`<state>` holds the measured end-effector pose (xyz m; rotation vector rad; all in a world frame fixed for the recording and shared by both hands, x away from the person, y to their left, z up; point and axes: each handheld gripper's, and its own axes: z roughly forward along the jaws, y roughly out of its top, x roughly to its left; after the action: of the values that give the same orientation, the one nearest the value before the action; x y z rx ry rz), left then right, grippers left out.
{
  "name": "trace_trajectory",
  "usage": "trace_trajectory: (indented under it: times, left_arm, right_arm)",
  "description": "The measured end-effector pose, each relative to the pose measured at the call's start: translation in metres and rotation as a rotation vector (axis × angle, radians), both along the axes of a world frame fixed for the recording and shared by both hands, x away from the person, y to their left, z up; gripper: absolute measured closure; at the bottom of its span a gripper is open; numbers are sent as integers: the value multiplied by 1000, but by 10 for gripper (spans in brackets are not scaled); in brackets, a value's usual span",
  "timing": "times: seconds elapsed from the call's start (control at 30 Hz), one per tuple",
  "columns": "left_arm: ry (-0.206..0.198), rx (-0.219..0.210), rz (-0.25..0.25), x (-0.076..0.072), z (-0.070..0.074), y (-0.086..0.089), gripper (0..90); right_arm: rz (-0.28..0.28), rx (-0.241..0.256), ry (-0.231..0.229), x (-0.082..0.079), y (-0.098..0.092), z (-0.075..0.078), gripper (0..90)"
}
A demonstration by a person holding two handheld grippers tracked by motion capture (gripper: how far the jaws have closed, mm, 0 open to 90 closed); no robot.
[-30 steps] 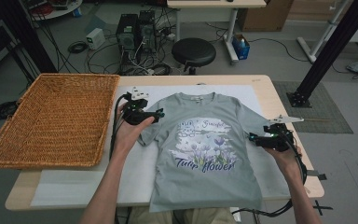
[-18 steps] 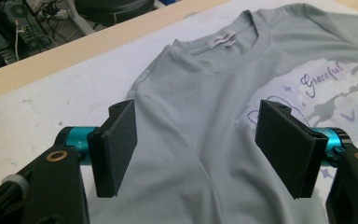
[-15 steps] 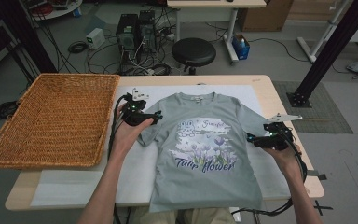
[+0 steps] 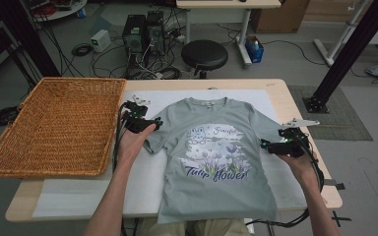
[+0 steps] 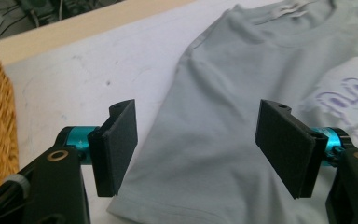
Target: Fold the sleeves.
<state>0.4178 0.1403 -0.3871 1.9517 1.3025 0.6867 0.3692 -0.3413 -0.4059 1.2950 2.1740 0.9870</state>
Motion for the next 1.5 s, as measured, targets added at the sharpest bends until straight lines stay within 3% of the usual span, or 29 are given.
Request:
trace_trajectory:
  times: [0.07, 0.3, 0.6, 0.77, 0.8, 1.17, 1.4, 1.5]
  left_arm:
    - [19, 20, 22, 3, -9, 1, 303]
    - [66, 16, 84, 12, -36, 10, 346]
    - [87, 25, 108, 19, -47, 14, 359]
    - [115, 13, 119, 23, -54, 18, 395]
    - [116, -7, 117, 23, -56, 19, 400]
    - [129, -14, 54, 21, -53, 14, 663]
    - [146, -84, 53, 21, -52, 19, 848]
    - [137, -98, 41, 20, -49, 17, 859]
  right_arm:
    - [-2, -1, 0, 2, 0, -1, 166]
    - [-5, -1, 9, 6, 0, -3, 166]
    - [-3, -15, 19, 8, 1, -6, 166]
    - [-3, -17, 20, 6, 1, -5, 166]
    - [-2, -17, 18, 6, 0, -5, 166]
    - [-1, -12, 17, 1, 1, -4, 167]
    - [-7, -6, 16, -2, -1, -4, 167]
    - [-9, -6, 17, -3, -1, -4, 167]
